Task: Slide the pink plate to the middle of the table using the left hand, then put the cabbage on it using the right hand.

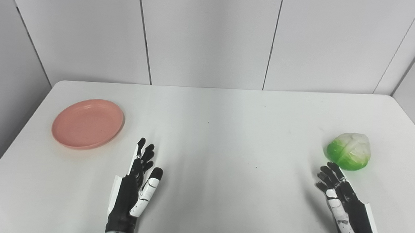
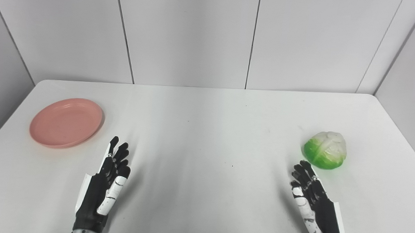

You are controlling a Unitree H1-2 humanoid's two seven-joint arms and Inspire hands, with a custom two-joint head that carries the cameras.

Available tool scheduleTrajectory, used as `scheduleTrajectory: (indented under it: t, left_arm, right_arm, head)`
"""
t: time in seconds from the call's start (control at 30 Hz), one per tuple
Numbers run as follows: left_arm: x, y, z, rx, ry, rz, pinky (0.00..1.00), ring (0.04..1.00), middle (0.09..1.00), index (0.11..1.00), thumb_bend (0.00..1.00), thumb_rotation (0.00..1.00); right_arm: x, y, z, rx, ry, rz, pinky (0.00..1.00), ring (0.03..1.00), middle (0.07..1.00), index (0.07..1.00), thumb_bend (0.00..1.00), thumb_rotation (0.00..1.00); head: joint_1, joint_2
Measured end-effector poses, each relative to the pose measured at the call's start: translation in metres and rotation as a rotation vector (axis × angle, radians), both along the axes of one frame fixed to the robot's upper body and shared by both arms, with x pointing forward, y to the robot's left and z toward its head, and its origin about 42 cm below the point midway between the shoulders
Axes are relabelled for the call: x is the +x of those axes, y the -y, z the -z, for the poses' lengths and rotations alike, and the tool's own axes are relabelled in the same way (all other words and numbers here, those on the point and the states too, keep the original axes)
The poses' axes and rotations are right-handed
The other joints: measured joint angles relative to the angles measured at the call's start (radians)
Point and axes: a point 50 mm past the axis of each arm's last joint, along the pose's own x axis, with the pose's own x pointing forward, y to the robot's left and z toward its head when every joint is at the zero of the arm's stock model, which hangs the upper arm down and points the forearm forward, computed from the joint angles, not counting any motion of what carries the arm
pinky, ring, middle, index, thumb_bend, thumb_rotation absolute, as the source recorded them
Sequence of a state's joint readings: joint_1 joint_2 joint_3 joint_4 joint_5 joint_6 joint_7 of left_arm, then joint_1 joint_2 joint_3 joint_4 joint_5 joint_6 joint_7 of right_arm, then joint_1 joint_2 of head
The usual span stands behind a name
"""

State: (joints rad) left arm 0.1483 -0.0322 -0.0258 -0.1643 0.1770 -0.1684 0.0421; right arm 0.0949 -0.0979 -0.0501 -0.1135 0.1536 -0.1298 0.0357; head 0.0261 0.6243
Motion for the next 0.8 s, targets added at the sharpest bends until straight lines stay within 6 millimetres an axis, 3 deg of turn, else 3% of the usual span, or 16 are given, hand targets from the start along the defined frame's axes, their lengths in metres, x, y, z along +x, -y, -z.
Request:
scheduleTrajectory:
  t: [0.33,0.47,0.8]
  left_arm:
    - [0.0,-0.001,0.002,-0.069,-0.009,0.018,0.93,0.94,0.938,0.973,0.71,0.81]
    - [0.0,-0.001,0.003,-0.093,-0.025,0.023,0.93,0.936,0.938,0.976,0.7,0.83]
    - [0.001,0.002,0.013,-0.085,-0.02,0.03,0.9,0.927,0.931,0.955,0.66,0.79]
  right_arm:
    - [0.0,0.0,0.003,0.009,0.028,-0.005,0.87,0.866,0.868,0.873,0.74,0.67]
    - [0.0,0.001,0.006,0.008,0.035,-0.002,0.88,0.867,0.865,0.869,0.73,0.66]
    - [0.006,0.005,0.016,0.004,0.084,0.0,0.88,0.863,0.865,0.86,0.73,0.64]
  head:
    - [-0.009,-0.003]
    - [0.005,-0.021]
    - [0.044,-0.126]
